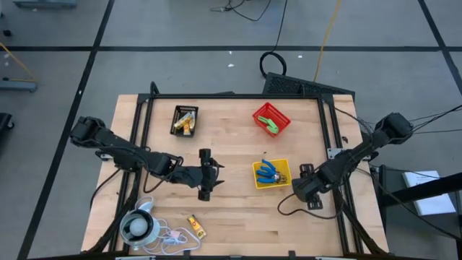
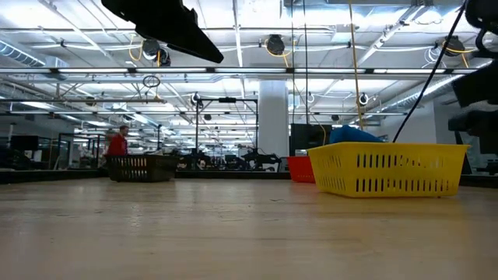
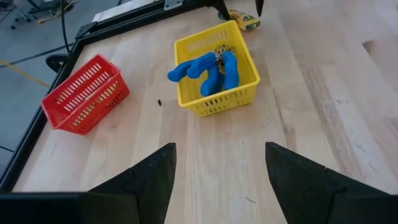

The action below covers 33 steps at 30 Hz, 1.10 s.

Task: Pick & Place School Supplies
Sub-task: Put the yellow crayon pack into the black bin

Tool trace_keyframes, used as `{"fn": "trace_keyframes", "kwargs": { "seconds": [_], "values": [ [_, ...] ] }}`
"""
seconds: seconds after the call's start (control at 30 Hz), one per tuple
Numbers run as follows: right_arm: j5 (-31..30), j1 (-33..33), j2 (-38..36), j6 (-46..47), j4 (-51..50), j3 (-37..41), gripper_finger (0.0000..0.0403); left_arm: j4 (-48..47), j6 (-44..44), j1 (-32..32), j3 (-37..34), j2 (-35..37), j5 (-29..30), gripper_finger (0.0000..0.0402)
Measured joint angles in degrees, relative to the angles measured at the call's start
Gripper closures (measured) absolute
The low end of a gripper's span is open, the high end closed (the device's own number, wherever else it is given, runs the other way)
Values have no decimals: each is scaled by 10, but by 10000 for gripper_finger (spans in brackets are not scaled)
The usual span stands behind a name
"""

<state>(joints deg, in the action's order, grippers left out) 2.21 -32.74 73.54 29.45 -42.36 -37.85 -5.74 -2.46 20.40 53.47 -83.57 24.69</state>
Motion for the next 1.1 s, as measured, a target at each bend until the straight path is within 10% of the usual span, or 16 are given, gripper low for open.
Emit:
{"fn": "trace_keyframes", "kwargs": {
  "seconds": [0.3, 0.53, 0.77, 1.1],
  "values": [
    [-2, -25, 103, 24, 6, -2, 193, -19, 8, 3, 0, 0, 5, 156],
    [9, -49, 103, 76, 12, -5, 361, -26, 13, 17, 0, 0, 30, 156],
    [38, -81, 64, 115, 104, -17, 367, -48, 21, 39, 0, 9, 84, 156],
    [-85, -73, 60, 1, 381, -20, 370, -118, 72, 60, 0, 40, 144, 156]
  ]
}}
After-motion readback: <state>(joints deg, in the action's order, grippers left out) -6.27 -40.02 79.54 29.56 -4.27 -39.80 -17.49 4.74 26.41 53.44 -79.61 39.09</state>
